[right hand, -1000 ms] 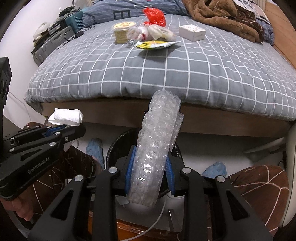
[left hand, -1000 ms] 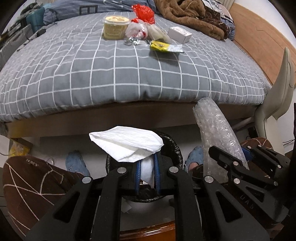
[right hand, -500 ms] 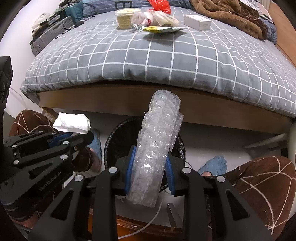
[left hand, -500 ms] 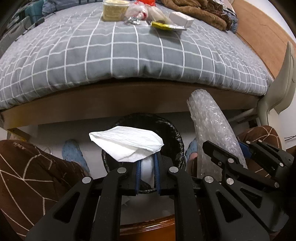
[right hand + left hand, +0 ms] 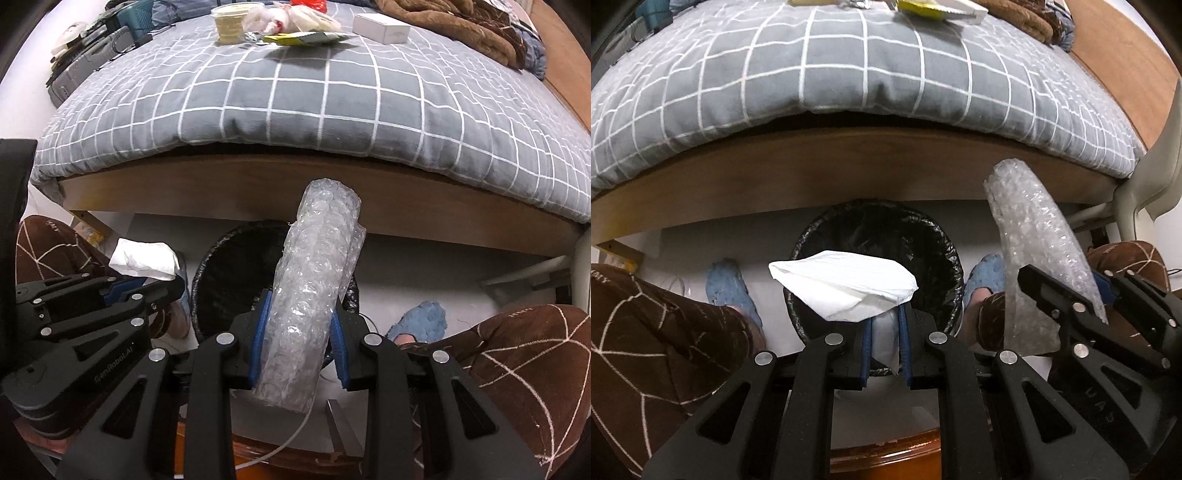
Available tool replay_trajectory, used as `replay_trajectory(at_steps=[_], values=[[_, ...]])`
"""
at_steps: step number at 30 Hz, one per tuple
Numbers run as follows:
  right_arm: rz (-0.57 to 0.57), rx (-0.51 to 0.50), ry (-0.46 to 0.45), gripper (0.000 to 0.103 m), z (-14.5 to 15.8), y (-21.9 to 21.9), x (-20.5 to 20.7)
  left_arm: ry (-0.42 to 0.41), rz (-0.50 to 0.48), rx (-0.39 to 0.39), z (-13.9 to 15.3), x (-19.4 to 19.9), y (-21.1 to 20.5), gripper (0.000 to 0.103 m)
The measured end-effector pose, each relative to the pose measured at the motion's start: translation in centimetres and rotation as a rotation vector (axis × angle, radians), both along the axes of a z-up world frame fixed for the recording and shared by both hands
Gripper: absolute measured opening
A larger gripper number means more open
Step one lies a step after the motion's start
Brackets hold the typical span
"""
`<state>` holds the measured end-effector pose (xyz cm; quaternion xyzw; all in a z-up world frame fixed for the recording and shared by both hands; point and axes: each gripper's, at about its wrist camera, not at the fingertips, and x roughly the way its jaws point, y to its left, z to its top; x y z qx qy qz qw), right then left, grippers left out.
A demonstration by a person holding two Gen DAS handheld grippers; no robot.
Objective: Collect trash
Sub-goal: 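Lift both held items and carry them down toward the black trash bin, then open the left tool over the bin while the right tool releases the bubble wrap into it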
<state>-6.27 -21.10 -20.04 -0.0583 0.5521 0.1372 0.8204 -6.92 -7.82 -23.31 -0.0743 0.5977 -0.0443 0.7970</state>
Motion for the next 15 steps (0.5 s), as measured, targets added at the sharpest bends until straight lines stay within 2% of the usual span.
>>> replay_trajectory(at_steps=[12, 15], values=[[-0.053, -0.008, 0.018, 0.029, -0.7, -2.0, 0.1, 0.037, -0.056, -0.004, -1.9, 1.1, -2.1, 0.013], [-0.068, -0.009, 0.021, 0.029, -0.8, -2.5, 0.2, 0.032, -0.071, 0.002, -2.0, 1.3, -2.8, 0.016]])
